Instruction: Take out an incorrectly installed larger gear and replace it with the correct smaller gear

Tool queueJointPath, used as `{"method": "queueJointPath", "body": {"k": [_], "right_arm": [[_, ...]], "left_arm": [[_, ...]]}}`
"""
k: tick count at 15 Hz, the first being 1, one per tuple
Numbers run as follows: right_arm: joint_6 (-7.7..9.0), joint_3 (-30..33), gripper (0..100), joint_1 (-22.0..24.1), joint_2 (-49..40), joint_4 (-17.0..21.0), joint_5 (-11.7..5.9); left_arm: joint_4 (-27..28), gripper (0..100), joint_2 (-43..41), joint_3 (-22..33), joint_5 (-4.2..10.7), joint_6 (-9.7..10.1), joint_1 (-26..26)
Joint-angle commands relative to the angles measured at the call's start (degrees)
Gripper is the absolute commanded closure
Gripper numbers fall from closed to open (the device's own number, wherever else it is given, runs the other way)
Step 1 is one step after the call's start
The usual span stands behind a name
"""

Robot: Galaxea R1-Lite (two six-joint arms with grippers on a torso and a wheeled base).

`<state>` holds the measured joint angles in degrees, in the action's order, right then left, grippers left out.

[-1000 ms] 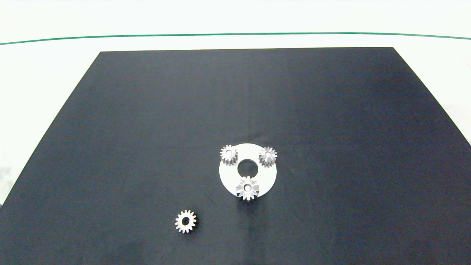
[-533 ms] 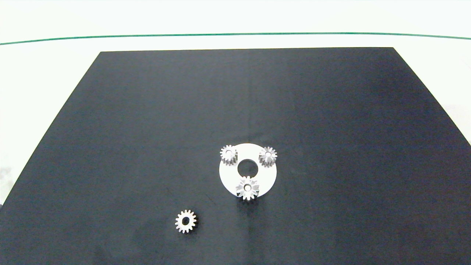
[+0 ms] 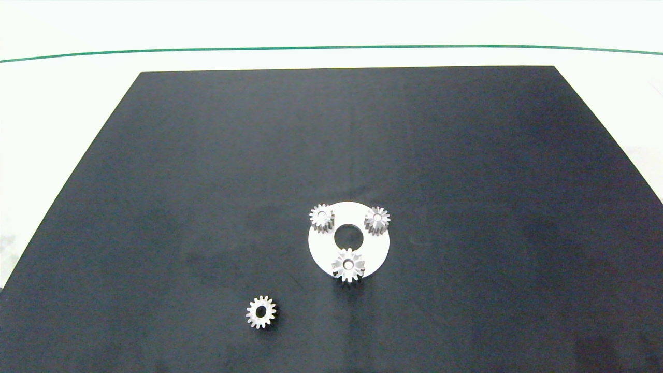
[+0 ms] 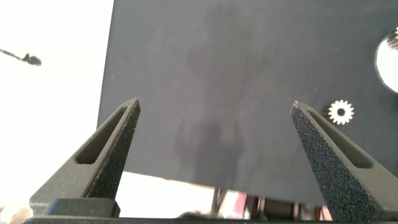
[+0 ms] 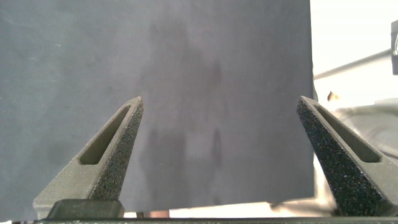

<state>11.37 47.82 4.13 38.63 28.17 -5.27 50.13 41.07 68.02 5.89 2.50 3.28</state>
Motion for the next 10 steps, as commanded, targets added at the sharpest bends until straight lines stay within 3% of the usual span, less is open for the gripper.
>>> {"method": "queueJointPath", "body": {"k": [1,3,5,6,7,10], "right_arm": [[0.84,19.15,0,-0.27,20.08,15.77,-1.68],[0.40,22.75,0,-2.29,24.39,19.55,-1.68],[-0.04,22.75,0,-3.43,27.90,21.49,-1.68],[-1.71,22.66,0,-4.57,29.22,22.54,-1.68],[-3.90,22.49,0,-5.98,30.63,23.07,-1.68],[-4.08,22.40,0,-8.00,32.12,23.07,-1.76]], "left_arm": [[18.78,0,23.35,22.77,0.53,-0.30,1.03],[24.40,0,28.28,27.51,0.53,1.37,0.85],[25.11,0,29.59,27.34,0.53,5.15,-0.55],[25.11,0,30.38,27.34,0.53,7.08,-0.73],[25.11,0,31.09,27.25,0.53,7.43,-0.73],[25.02,0,31.70,24.61,0.53,7.43,-2.05]]}}
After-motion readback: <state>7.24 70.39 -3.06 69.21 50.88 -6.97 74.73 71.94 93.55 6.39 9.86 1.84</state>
